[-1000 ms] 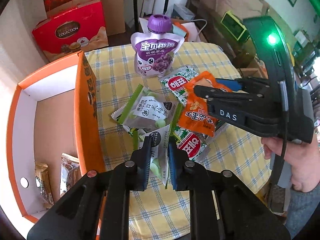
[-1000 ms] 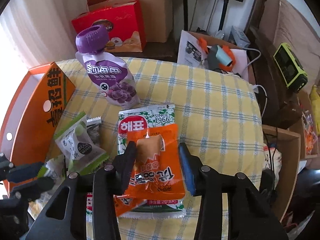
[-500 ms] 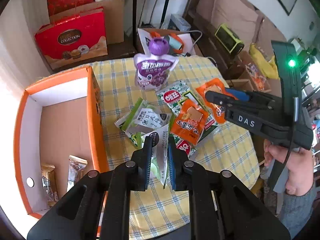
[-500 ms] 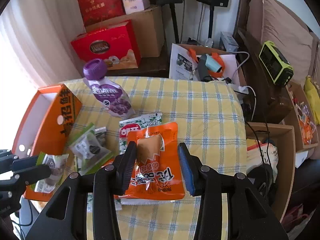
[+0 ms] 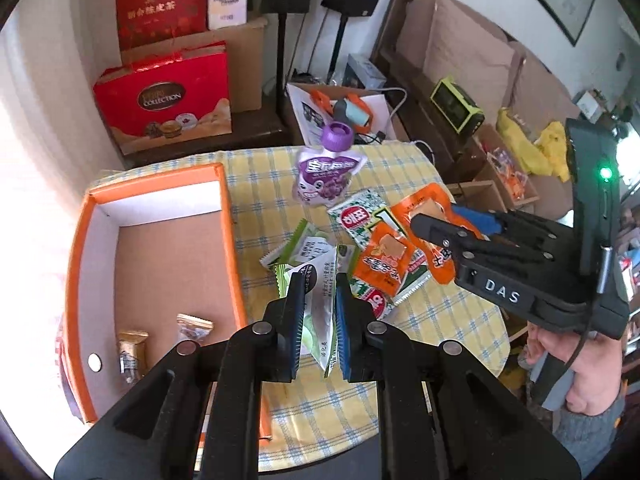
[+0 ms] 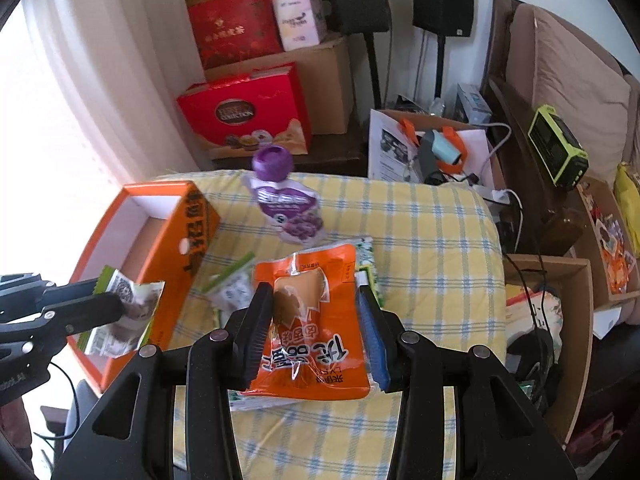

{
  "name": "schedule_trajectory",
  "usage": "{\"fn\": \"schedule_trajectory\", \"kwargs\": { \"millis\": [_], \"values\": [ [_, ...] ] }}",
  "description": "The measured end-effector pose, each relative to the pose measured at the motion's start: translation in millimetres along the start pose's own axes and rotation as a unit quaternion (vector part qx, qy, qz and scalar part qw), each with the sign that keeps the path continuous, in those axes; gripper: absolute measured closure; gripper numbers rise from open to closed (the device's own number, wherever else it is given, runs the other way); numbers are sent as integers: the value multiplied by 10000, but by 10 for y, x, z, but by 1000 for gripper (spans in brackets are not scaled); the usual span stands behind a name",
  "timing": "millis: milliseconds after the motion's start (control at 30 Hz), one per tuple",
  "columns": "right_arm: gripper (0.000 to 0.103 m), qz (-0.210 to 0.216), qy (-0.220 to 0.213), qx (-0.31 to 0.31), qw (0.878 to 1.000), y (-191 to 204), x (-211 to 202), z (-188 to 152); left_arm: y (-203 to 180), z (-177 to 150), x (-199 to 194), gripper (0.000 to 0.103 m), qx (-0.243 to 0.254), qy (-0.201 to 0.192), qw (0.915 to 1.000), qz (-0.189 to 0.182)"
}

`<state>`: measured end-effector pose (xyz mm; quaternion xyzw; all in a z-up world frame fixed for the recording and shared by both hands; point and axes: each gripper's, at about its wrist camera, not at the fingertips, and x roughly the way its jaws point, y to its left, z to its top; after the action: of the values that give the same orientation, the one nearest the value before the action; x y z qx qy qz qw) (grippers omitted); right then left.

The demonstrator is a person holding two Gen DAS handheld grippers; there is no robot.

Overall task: Organize objects
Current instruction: 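Carry both packets over the orange box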

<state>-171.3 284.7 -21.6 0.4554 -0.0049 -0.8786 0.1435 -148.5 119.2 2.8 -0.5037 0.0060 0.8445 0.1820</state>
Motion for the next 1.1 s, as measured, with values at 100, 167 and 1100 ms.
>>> {"fn": "schedule_trajectory", "kwargs": {
  "millis": [100,167,1100],
  "values": [
    [60,66,-12,-32,10000,81,-28,15,84,-2,-78,90,-44,-53,10000,46],
    [60,108,-19,-56,9999,145,-40,26,148,5,-138,90,-78,-90,9999,77],
    [60,662,-23,-381,9971,1160,219,235,1184,-49,-397,90,-699,-302,9939,802]
  ]
}}
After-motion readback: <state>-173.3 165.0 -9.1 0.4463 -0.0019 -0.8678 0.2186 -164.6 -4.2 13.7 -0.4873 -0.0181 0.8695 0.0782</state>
